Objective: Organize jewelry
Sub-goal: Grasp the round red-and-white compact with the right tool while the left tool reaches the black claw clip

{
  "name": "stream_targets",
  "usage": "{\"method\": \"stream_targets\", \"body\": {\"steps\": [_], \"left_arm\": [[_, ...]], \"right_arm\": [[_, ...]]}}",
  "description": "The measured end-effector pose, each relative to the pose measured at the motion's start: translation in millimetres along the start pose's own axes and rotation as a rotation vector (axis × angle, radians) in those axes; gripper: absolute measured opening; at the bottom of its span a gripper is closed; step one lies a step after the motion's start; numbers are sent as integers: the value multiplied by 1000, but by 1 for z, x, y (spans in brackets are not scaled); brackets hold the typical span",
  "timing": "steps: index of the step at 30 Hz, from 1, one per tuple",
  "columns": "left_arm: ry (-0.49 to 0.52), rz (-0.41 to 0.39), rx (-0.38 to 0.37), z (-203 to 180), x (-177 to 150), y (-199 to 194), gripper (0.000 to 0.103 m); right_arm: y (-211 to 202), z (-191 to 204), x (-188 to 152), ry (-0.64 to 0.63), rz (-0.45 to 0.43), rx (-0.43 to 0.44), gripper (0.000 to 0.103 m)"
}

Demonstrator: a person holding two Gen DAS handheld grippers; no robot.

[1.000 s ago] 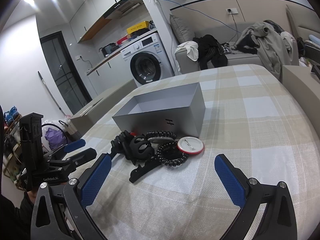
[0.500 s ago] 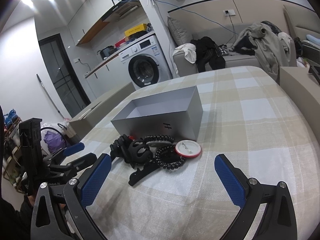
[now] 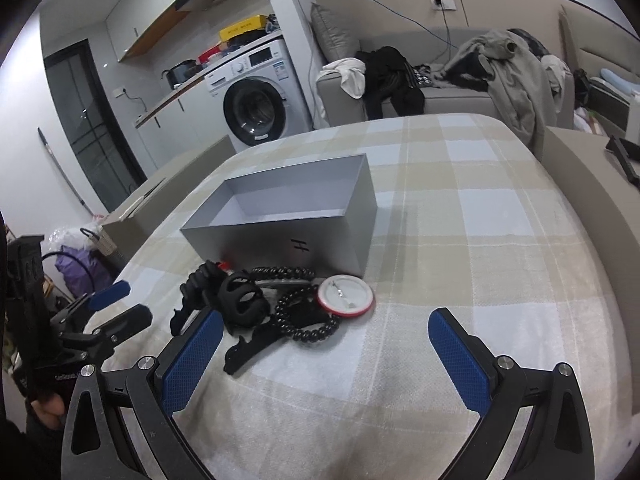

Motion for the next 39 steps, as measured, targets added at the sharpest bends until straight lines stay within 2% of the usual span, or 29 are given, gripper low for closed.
{"method": "stream_targets", "body": {"steps": [4,5,7,13,17,23,28,30,33,39], "left_arm": [[-9,30,-30,-2,-2,4,101],[-12,40,-28,-2,-2,6,101],[-24,54,-30,-1,-1,8,101],[-46,80,-29,1,1,15,101],[-39,104,-27,1,2,20,101],[-23,113,-50,-3,2,23,100],[-18,119,-75,-3,1,23,93],[-21,113,-72,-2,2,23,81],[-27,115,-79,1,4,24,73],[-23,103,-105,-1,7,21,70]], "right_arm": [[10,-5,1,15,42,-5,89],[13,-6,1,16,55,0,82],[18,-6,1,14,78,-5,75],[33,-7,2,-13,119,-42,73],[40,-9,1,-10,143,-42,64],[47,-6,3,-21,158,-37,59],[52,-2,5,-56,166,-49,55],[54,-1,7,-60,167,-52,55],[56,0,8,-77,168,-65,52],[57,2,8,-87,172,-77,50]]}}
Point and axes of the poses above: each gripper's, at about its wrist camera, not at the fingertips, and y roughly the way its jaws point, z to its left, x to its top, the point moved 5 cm from there along y, roughly the way its jaws point, and after that the axes turned 1 degree about -x, right-handed, at the moved point
